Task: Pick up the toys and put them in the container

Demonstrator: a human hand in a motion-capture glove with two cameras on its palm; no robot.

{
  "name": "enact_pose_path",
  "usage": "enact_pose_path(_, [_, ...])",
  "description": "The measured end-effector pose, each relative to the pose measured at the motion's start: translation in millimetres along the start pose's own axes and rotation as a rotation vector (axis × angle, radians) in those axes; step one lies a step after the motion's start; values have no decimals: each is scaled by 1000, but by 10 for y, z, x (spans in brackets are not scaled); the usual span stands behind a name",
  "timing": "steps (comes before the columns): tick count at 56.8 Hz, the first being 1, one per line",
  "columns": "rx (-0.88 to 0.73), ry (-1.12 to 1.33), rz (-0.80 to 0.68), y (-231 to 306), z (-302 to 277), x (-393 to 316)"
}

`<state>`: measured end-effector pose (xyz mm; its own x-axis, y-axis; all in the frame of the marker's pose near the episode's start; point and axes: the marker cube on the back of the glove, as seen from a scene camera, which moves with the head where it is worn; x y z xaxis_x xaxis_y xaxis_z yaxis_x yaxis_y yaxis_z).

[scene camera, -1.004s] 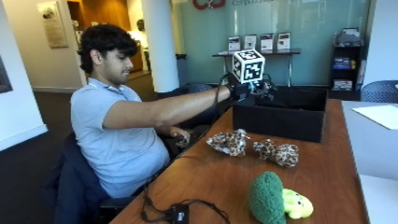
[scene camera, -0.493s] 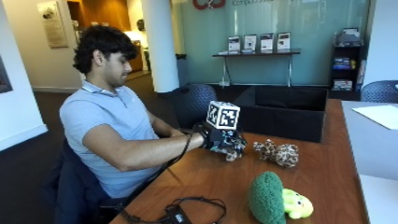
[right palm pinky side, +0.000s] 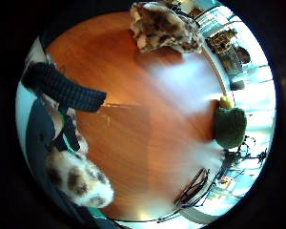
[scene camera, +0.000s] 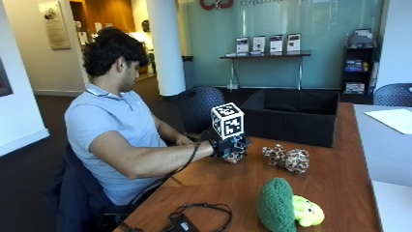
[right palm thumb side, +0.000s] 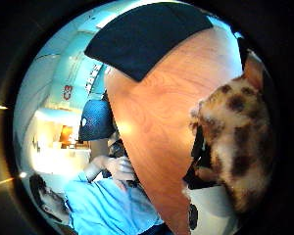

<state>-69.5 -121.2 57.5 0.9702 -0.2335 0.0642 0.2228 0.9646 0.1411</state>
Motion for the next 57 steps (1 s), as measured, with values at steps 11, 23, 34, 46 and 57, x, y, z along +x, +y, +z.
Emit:
enact_pose_path(11, [130, -92, 33, -409, -607, -261])
enact_pose_path(23, [243, -65, 7, -1188, -1544, -782])
enact_pose_path(34, [274, 7, -21, -1805, -1885, -1346])
enact_pose_path(46, [230, -14, 3, -2267, -1741, -1764])
enact_pose_path(57, [-28, -121, -10, -2261, -1499, -1635])
